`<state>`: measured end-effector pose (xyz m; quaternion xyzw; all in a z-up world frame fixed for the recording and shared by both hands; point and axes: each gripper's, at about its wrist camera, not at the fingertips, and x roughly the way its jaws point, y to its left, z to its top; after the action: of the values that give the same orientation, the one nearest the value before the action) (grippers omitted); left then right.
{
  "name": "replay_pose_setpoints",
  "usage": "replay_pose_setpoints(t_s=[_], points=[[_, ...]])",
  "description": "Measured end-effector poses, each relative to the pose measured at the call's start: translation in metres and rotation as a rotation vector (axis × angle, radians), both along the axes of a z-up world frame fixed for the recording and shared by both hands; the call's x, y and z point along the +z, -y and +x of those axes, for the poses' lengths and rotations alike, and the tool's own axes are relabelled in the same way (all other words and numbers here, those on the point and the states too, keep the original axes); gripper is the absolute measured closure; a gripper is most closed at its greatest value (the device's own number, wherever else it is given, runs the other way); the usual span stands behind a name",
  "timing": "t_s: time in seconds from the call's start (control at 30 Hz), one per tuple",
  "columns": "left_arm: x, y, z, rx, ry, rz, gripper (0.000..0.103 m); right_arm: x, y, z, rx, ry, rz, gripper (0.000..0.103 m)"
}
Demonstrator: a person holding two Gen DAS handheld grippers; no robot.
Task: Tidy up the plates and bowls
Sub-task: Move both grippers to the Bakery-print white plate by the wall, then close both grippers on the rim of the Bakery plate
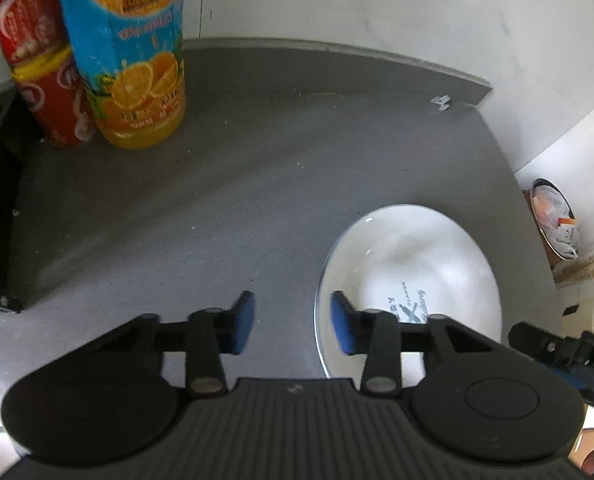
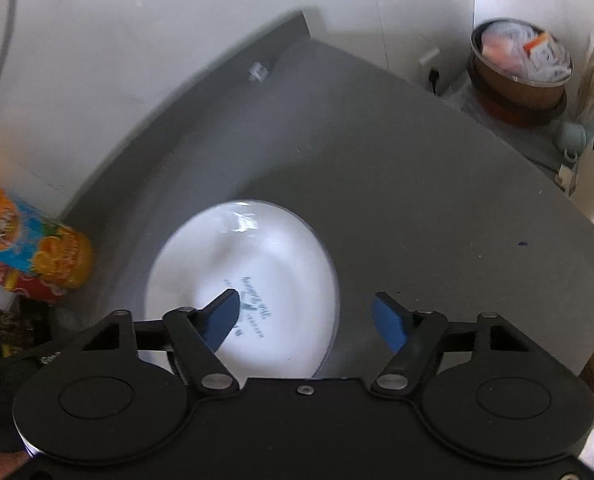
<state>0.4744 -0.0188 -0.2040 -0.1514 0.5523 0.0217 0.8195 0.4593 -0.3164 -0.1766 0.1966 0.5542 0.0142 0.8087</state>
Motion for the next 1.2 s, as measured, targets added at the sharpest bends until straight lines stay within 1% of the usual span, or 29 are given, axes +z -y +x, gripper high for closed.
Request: replay_pose_setpoints(t_s=[0.07,0.17,0.23,0.33,0.4,0.43,0.47,0.5,0.57,0.6,0.63,0.7,0.77,0.8,0.9,1.1,1.2], points=[[-0.007,0.001,0.006,0.007,-0.025,-0.006,0.073,-0.008,0.002,0.008,0.003,-0.024,0.003,0.035],[-0.013,0.003,0.013,0.004,-0.039,-0.025,0.074,-0.018,0.002,0.018,0.013,-0.047,0.001,0.036],[-0.016,0.006,0.016,0.003,-0.05,-0.024,0.074,-0.025,0.002,0.024,0.022,-0.068,0.003,0.04],[-0.021,0.009,0.018,0.002,-0.067,-0.036,0.079,-0.036,0.002,0.031,0.028,-0.1,0.008,0.044],[-0.023,0.011,0.02,0.003,-0.07,-0.041,0.081,-0.042,0.002,0.034,0.023,-0.107,0.011,0.05],[-0.024,0.012,0.02,0.007,-0.066,-0.045,0.083,-0.045,0.002,0.035,0.018,-0.116,0.02,0.059],[-0.025,0.012,0.02,0.008,-0.063,-0.053,0.087,-0.049,0.004,0.037,0.009,-0.13,0.033,0.069],[-0.027,0.012,0.021,0.008,-0.062,-0.066,0.09,-0.052,0.005,0.037,-0.001,-0.146,0.047,0.073],[-0.029,0.012,0.021,0.016,-0.061,-0.078,0.089,-0.052,0.004,0.039,0.012,-0.147,0.051,0.077],[-0.029,0.011,0.02,0.018,-0.06,-0.078,0.09,-0.052,0.003,0.04,0.027,-0.149,0.054,0.084],[-0.029,0.012,0.019,0.015,-0.058,-0.073,0.09,-0.053,0.002,0.04,0.035,-0.152,0.062,0.083],[-0.027,0.012,0.018,0.004,-0.047,-0.062,0.091,-0.05,-0.001,0.038,0.035,-0.136,0.048,0.085],[-0.022,0.013,0.016,0.005,-0.023,-0.051,0.092,-0.042,-0.003,0.03,0.034,-0.078,0.048,0.089],[-0.018,0.011,0.015,0.007,-0.015,-0.05,0.093,-0.038,-0.003,0.027,0.033,-0.064,0.052,0.091],[-0.006,0.003,0.014,0.015,0.014,-0.065,0.096,-0.027,-0.002,0.02,0.022,-0.032,0.08,0.094],[0.02,-0.014,0.006,0.03,0.093,-0.065,0.097,-0.006,-0.013,0.01,0.035,0.042,0.088,0.095],[0.03,-0.024,-0.001,0.046,0.11,-0.079,0.097,0.005,-0.022,0.007,0.046,0.067,0.087,0.095]])
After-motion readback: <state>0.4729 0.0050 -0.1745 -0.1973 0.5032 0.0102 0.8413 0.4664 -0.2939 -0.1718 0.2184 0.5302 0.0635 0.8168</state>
